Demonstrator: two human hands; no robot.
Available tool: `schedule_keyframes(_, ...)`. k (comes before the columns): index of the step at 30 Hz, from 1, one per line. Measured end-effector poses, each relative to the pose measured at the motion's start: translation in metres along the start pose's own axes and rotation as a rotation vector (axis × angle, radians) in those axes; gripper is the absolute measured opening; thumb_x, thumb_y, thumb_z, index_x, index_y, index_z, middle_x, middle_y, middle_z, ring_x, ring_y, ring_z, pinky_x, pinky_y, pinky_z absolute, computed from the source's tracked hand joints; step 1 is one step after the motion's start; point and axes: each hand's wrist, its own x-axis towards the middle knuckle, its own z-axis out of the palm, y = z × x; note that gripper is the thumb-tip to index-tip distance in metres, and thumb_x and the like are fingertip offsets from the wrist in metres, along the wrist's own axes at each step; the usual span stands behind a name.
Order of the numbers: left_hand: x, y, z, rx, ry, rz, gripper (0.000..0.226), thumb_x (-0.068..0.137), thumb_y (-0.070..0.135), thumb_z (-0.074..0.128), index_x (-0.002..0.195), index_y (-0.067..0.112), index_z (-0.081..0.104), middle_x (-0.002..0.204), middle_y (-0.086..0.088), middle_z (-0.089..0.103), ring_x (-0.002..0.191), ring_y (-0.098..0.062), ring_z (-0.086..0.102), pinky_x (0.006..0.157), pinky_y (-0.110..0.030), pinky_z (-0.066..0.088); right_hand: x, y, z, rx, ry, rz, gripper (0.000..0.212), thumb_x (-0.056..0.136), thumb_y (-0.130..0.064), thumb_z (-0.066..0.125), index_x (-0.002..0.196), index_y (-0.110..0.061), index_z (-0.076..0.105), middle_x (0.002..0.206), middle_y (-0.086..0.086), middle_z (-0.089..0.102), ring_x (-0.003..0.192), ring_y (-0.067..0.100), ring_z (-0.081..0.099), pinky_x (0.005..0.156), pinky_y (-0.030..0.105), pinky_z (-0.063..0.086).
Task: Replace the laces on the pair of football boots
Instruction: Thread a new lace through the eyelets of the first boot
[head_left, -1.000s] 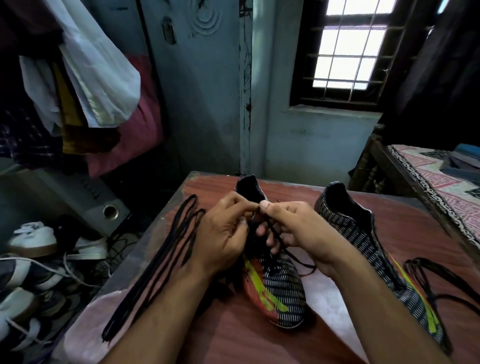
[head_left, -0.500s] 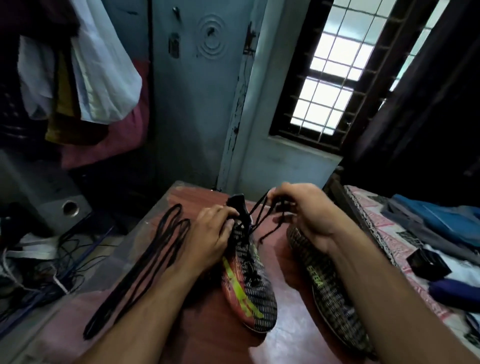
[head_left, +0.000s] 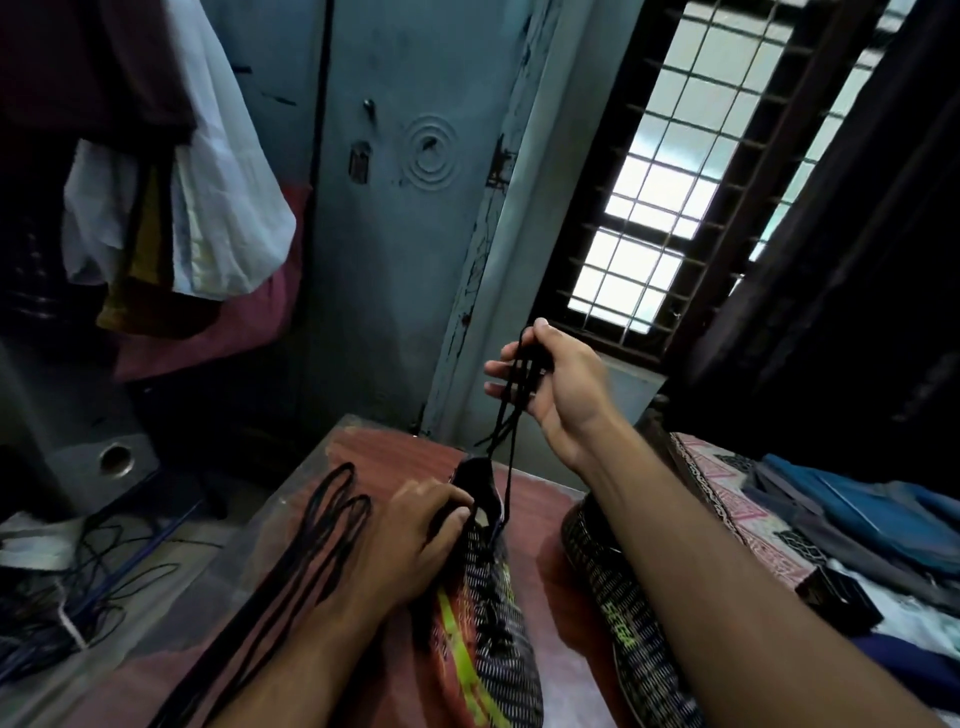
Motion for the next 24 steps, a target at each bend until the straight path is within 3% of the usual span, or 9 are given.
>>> schedule_keyframes(3, -0.002, 0.0, 0.0, -0.047, 0.005, -0.043, 0.011, 0.097, 0.041, 0.056, 0.102, 0.033, 0.063, 0.097, 0.022, 0.061, 0.097, 0.0, 0.058, 0.08, -0.033, 0.054, 0.009, 0.008, 0.001, 0.044, 0.026, -0.025, 0.031, 0.11, -0.025, 0.043, 0.084, -0.014, 0.054, 0.074, 0.005, 0.059, 0.061, 0.019, 0.058, 0.061, 0.039, 0.054)
schedule_keyframes(6, -0.002, 0.0, 0.0, -0.086, 0.005, -0.084, 0.012, 0.095, 0.046, 0.056, 0.099, 0.035, 0.057, 0.097, 0.017, 0.063, 0.095, -0.004, 0.061, 0.076, -0.035, 0.056, 0.019, 0.02, -0.001, 0.021, 0.058, -0.058, 0.031, 0.11, -0.024, 0.041, 0.082, -0.015, 0.05, 0.071, 0.001, 0.052, 0.053, 0.012, 0.037, 0.051, 0.029, 0.031)
schedule_keyframes(8, -0.001, 0.0, 0.001, -0.08, 0.001, -0.088, 0.013, 0.094, 0.047, 0.057, 0.098, 0.035, 0.056, 0.098, 0.016, 0.064, 0.095, -0.004, 0.062, 0.077, -0.032, 0.054, 0.024, 0.03, -0.004, 0.02, 0.083, -0.087, 0.032, 0.11, -0.024, 0.041, 0.079, -0.016, 0.049, 0.069, -0.001, 0.047, 0.051, 0.009, 0.029, 0.05, 0.027, 0.025)
schedule_keyframes(11, 0.0, -0.002, 0.002, -0.084, 0.003, -0.113, 0.012, 0.093, 0.045, 0.061, 0.098, 0.035, 0.057, 0.099, 0.016, 0.064, 0.094, -0.003, 0.062, 0.078, -0.031, 0.055, 0.029, 0.05, -0.007, -0.03, 0.109, -0.15, 0.033, 0.109, -0.02, 0.04, 0.077, -0.016, 0.05, 0.068, 0.0, 0.046, 0.052, 0.009, 0.031, 0.05, 0.027, 0.027)
schedule_keyframes(15, -0.001, -0.004, 0.002, -0.056, 0.002, -0.133, 0.029, 0.088, 0.054, 0.053, 0.101, 0.03, 0.062, 0.098, 0.011, 0.064, 0.095, -0.007, 0.061, 0.082, -0.031, 0.052, 0.017, 0.095, -0.011, -0.174, 0.094, -0.129, 0.035, 0.107, -0.021, 0.04, 0.075, -0.015, 0.052, 0.067, 0.0, 0.047, 0.056, 0.009, 0.038, 0.054, 0.029, 0.032)
schedule_keyframes(19, 0.003, 0.0, 0.001, 0.004, 0.001, -0.089, 0.024, 0.09, 0.048, 0.054, 0.09, 0.024, 0.058, 0.087, 0.013, 0.06, 0.088, -0.009, 0.055, 0.078, -0.031, 0.043, 0.003, 0.125, -0.023, -0.63, -0.007, -0.147, 0.04, 0.109, -0.024, 0.04, 0.075, -0.018, 0.059, 0.067, -0.005, 0.056, 0.06, 0.009, 0.05, 0.061, 0.028, 0.041)
schedule_keyframes(22, 0.002, 0.002, -0.003, -0.059, 0.009, -0.097, 0.028, 0.094, 0.039, 0.039, 0.084, 0.019, 0.055, 0.079, 0.013, 0.056, 0.081, -0.007, 0.049, 0.076, -0.034, 0.039, -0.001, 0.126, -0.034, -0.972, -0.198, -0.185, 0.032, 0.108, -0.021, 0.046, 0.084, -0.019, 0.067, 0.084, -0.006, 0.066, 0.08, 0.006, 0.058, 0.075, 0.021, 0.043)
schedule_keyframes(24, 0.001, 0.003, -0.005, -0.085, 0.018, -0.103, 0.023, 0.091, 0.034, 0.034, 0.079, 0.02, 0.049, 0.074, 0.012, 0.053, 0.077, -0.005, 0.046, 0.071, -0.032, 0.033, -0.001, 0.115, -0.042, -1.155, -0.317, -0.221, 0.024, 0.106, -0.022, 0.052, 0.089, -0.017, 0.068, 0.093, -0.002, 0.067, 0.089, 0.01, 0.059, 0.08, 0.024, 0.043)
